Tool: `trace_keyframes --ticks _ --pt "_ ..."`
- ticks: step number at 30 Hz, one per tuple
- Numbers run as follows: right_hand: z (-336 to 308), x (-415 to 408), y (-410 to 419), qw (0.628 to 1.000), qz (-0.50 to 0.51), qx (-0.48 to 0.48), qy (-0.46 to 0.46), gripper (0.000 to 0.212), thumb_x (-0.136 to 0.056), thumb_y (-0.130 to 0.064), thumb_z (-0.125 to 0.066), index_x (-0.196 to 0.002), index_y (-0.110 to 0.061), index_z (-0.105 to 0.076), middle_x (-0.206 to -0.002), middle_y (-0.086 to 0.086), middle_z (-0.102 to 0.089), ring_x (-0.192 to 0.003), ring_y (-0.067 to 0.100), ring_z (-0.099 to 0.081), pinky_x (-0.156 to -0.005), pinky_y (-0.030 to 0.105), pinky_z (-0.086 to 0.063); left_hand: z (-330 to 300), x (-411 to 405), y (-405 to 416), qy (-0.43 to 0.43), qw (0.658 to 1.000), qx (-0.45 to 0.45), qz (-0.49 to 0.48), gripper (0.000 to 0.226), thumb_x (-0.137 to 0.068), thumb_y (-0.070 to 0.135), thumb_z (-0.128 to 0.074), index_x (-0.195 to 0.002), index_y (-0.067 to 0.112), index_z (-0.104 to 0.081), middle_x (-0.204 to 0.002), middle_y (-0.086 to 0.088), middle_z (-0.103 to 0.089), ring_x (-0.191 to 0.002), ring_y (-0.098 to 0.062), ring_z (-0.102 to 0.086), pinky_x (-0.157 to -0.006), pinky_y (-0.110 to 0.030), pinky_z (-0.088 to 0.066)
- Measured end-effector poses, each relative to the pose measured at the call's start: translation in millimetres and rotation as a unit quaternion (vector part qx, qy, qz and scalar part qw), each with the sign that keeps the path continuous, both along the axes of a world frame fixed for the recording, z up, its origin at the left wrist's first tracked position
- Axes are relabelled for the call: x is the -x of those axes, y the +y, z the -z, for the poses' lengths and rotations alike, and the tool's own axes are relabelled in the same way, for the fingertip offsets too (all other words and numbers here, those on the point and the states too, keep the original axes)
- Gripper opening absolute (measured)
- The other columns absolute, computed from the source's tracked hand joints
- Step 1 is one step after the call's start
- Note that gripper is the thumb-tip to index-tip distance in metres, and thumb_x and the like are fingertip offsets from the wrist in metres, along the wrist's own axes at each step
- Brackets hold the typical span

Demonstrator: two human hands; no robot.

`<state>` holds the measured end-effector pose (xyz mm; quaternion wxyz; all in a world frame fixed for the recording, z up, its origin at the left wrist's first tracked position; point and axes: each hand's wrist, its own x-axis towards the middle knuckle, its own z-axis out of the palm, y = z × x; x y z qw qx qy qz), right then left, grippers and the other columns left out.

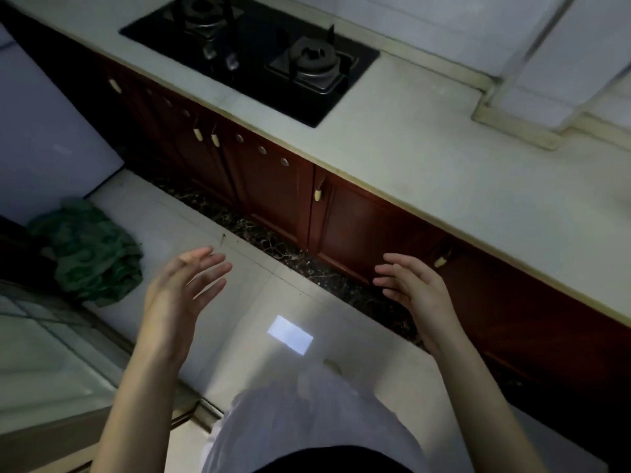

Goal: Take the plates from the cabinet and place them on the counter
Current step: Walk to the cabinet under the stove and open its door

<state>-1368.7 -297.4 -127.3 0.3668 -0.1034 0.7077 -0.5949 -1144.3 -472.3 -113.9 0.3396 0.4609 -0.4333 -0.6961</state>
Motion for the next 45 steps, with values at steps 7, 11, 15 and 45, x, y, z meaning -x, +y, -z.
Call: trace_keyframes --ticks 7,11,15,45 --pt "9.2 12.2 -92.0 0.994 -0.104 -0.021 -0.037 0.022 -0.09 -0.005 -0.049 -0.107 -0.005 -0.062 -0.089 0.009 -0.067 -0.08 0.02 -0.062 -0.066 0.021 -0.05 21.1 -19.9 -38.6 -0.02 0.994 -0.025 -0.101 0.025 -0.094 0.016 -0.036 -0.095 0.019 -0.061 -0.102 -0.005 -0.066 -0.085 -0.009 -0.071 -0.077 -0.02 -0.055" --pt "18.7 3.6 -152.9 0.991 -0.129 -0.023 -0.041 0.021 -0.09 -0.004 -0.048 -0.106 -0.006 -0.061 -0.089 0.009 -0.066 -0.078 0.018 -0.062 -0.066 0.019 -0.05 32.3 -36.6 -81.6 -0.035 0.991 -0.028 -0.129 0.027 -0.093 0.017 -0.035 -0.097 0.021 -0.061 -0.104 -0.004 -0.066 -0.088 -0.008 -0.07 -0.079 -0.02 -0.055" --pt "29.8 -12.4 -223.7 0.99 -0.131 -0.025 -0.039 0.02 -0.09 -0.007 -0.05 -0.105 -0.01 -0.063 -0.088 0.005 -0.068 -0.079 0.016 -0.064 -0.063 0.015 -0.052 40.2 -51.8 -149.6 -0.048 0.988 -0.016 -0.145 0.026 -0.092 0.016 -0.037 -0.093 0.023 -0.062 -0.1 -0.003 -0.067 -0.085 -0.009 -0.07 -0.08 -0.022 -0.052" --pt "138.7 -1.5 -582.0 0.991 -0.08 -0.078 -0.072 0.03 -0.094 -0.002 -0.044 -0.121 0.005 -0.054 -0.122 0.029 -0.059 -0.083 0.017 -0.059 -0.069 0.013 -0.049 142.7 68.2 -521.4 -0.035 0.996 -0.036 0.07 0.02 -0.095 0.013 -0.044 -0.108 0.013 -0.06 -0.106 -0.003 -0.065 -0.1 -0.012 -0.063 -0.087 -0.019 -0.049"
